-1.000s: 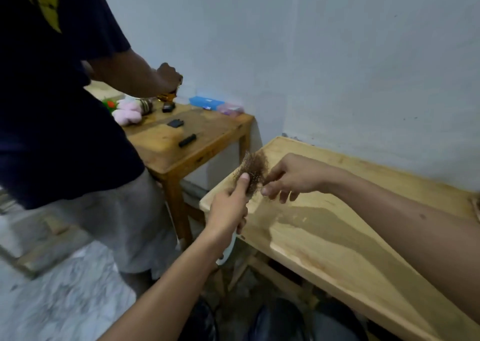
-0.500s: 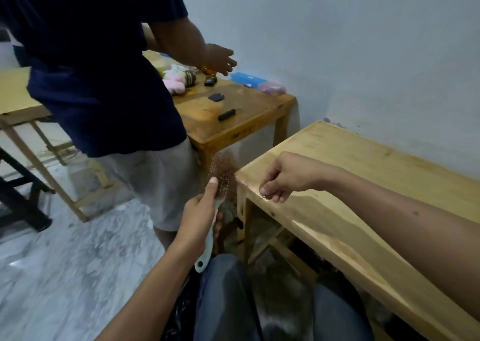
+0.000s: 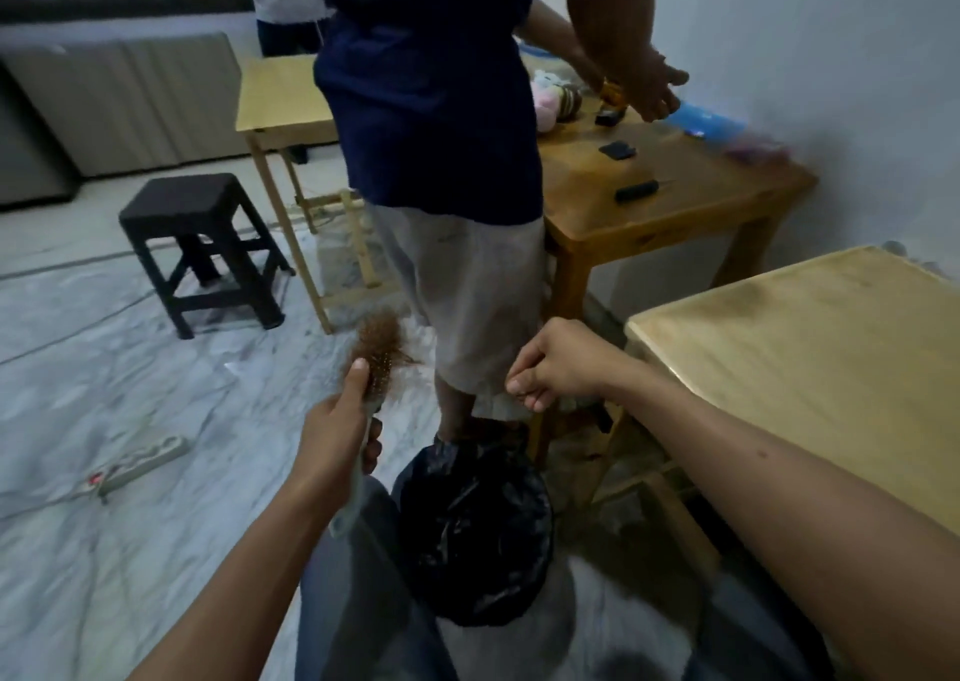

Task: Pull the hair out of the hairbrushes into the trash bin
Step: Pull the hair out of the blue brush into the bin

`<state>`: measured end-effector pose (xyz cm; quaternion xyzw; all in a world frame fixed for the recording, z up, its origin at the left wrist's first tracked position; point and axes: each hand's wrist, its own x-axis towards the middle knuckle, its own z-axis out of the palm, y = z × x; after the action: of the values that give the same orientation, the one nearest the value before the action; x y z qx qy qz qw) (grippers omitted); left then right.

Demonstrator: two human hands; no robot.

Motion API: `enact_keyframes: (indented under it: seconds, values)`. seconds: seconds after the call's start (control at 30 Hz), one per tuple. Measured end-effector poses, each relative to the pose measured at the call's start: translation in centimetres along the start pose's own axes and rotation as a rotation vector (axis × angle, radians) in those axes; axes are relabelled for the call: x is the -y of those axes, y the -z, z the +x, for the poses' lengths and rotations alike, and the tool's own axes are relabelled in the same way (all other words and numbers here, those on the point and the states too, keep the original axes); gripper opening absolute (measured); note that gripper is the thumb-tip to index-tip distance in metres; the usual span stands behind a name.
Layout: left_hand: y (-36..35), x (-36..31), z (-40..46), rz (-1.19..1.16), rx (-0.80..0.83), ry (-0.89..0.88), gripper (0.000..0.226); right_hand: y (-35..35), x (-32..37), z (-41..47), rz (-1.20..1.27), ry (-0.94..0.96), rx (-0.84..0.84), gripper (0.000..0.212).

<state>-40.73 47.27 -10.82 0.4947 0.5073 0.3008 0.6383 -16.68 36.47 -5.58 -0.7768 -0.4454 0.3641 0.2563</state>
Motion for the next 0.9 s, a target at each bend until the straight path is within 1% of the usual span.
enact_keyframes:
  seconds: [0.17,0.27,0.37,0.4,0.47,0.5,0.6,0.63,0.67,0.77,0.83,0.9]
  values:
    - [4.1,0.9,-0.6,-0.027,-0.169,0.03,0.063,-4.0,-2.5,2.5,0.017,-0.096,0.037,0.005]
    - [6.1,0.9,-0.7,-0.042,-0.244,0.019,0.061,-5.6,-4.4,3.4,0.011,-0.197,0.023,0.007]
    - [7.3,0.9,-1.0,0.032,-0.234,-0.021,0.058,-6.8,-6.0,4.3,0.046,-0.254,0.038,0.015]
    - [7.3,1.0,-1.2,0.076,-0.213,-0.04,0.058,-7.2,-6.1,4.5,0.026,-0.248,0.062,0.017]
    - [7.0,1.3,-1.6,0.158,-0.178,-0.058,0.063,-7.8,-5.8,4.9,-0.095,-0.197,0.129,0.022]
    - [6.7,1.5,-1.8,0.19,-0.166,-0.054,0.064,-7.9,-5.5,5.0,-0.159,-0.169,0.165,0.029]
    - [5.6,1.6,-2.5,0.241,-0.137,-0.03,0.063,-7.7,-4.1,4.9,-0.246,-0.165,0.29,0.065]
    - [5.3,1.7,-2.6,0.262,-0.132,-0.028,0.062,-7.5,-3.7,4.8,-0.26,-0.168,0.315,0.072]
    - [5.0,1.8,-2.7,0.287,-0.126,-0.031,0.06,-7.4,-3.3,4.6,-0.258,-0.176,0.319,0.075]
    - [4.3,2.3,-2.8,0.317,-0.1,-0.035,0.049,-7.1,-3.0,4.2,-0.117,-0.194,0.239,0.068]
    - [3.7,2.7,-2.8,0.325,-0.076,-0.031,0.045,-6.7,-3.4,4.5,-0.052,-0.138,0.15,0.062]
    - [2.8,3.1,-2.8,0.336,-0.051,-0.033,0.044,-6.4,-3.5,4.4,0.044,-0.093,0.123,0.056]
